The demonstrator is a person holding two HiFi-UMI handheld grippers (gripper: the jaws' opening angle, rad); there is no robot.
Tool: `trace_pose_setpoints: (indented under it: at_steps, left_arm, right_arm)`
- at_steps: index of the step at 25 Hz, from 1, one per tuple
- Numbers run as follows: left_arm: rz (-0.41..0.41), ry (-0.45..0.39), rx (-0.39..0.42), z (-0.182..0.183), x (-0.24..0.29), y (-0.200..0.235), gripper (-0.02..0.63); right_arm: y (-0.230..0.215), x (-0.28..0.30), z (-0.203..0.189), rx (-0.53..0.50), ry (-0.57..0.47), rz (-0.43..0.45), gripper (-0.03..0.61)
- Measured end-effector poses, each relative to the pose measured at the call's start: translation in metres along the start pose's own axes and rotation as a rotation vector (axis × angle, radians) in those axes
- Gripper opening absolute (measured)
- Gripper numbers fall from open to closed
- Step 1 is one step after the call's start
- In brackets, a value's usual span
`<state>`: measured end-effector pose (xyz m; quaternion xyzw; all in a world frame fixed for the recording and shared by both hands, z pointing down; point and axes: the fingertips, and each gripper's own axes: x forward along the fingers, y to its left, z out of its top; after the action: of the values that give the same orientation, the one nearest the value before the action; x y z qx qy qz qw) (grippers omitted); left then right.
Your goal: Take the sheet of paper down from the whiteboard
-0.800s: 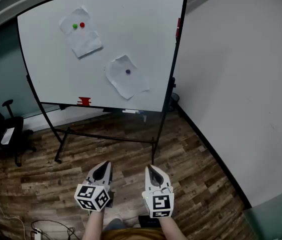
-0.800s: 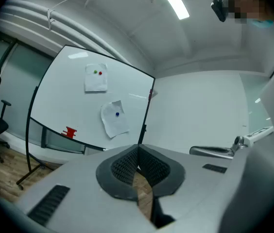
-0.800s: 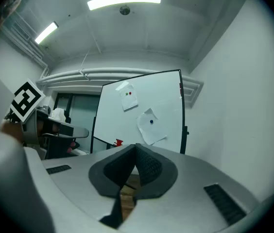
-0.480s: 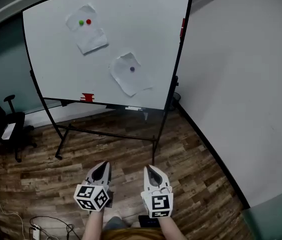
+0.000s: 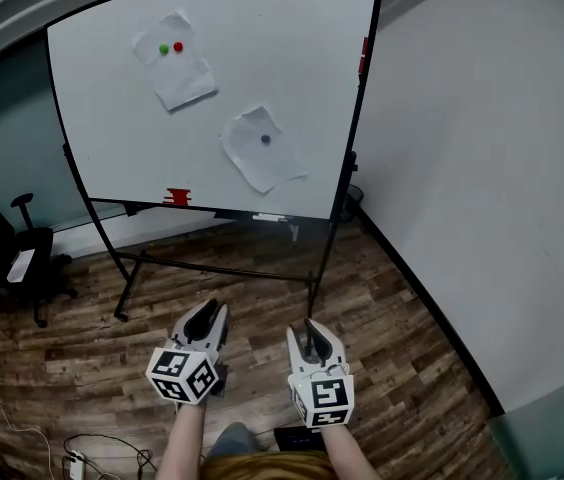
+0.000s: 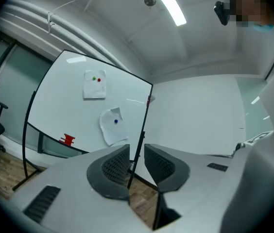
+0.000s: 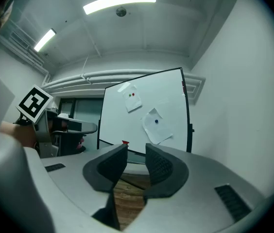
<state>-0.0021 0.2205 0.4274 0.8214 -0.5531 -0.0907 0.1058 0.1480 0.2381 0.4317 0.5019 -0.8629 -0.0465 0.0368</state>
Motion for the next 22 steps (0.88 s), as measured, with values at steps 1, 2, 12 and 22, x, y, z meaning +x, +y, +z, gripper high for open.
trace_pose_setpoints:
  at_steps: [1, 2, 12, 22]
  left_arm:
    - [-0.004, -0.007, 0.000, 0.002, 0.003, -0.001, 0.107]
    - [-0.005, -0.007, 0.001, 0.002, 0.008, 0.000, 0.123]
    - [0.037, 0.031, 0.009, -0.018, 0.069, 0.042, 0.160]
    - [0.016, 0.064, -0.040, -0.007, 0.236, 0.158, 0.158]
  right_arm:
    - [-0.002, 0.002, 0.001, -0.001, 0.000, -0.002, 0.115]
    - [-0.004, 0.006, 0.000, -0.005, 0.000, -0.006, 0.117]
    - [-0.031, 0.083, -0.010, -0.027, 0.011, -0.009, 0.124]
    - [-0.091, 0.272, -0.032, -0.057, 0.093, -0.054, 0.123]
